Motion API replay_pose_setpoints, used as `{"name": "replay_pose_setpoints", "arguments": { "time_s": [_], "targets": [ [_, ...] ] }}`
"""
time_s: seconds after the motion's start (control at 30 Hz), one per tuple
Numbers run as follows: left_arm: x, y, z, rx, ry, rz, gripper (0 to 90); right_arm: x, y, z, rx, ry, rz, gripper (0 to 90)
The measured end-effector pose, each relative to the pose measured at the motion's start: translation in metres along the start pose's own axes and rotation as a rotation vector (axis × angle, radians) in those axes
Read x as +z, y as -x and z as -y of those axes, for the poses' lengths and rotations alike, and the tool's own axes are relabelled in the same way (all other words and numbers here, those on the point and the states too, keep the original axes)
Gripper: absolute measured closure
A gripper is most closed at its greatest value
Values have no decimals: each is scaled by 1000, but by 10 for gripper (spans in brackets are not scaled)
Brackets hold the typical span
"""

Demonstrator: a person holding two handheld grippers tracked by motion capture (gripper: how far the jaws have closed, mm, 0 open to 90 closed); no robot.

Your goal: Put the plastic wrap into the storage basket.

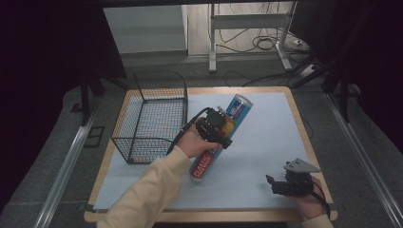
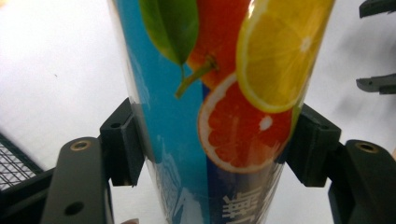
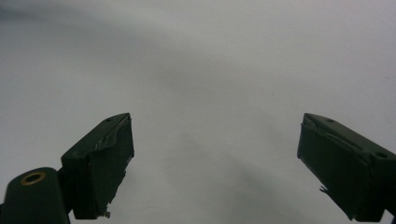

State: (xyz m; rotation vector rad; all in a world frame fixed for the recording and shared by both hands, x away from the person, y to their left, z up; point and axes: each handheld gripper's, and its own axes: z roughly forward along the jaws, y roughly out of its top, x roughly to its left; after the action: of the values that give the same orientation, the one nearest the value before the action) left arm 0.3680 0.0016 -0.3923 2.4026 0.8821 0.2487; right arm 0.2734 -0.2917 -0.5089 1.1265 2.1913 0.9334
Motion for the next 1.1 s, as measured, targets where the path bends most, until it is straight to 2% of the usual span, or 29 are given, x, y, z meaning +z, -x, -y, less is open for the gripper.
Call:
{"name": "replay_pose_setpoints", "arguments": {
  "time_s": [0.63,1.1],
  "targets": [
    [-19,-5,-11,9,43,-24,319,1,0,0,-3,-5,-4,108],
    [-37,-8,-27,24,71,-46,319,2,0,0,5,-3,-3,108]
  ]
}}
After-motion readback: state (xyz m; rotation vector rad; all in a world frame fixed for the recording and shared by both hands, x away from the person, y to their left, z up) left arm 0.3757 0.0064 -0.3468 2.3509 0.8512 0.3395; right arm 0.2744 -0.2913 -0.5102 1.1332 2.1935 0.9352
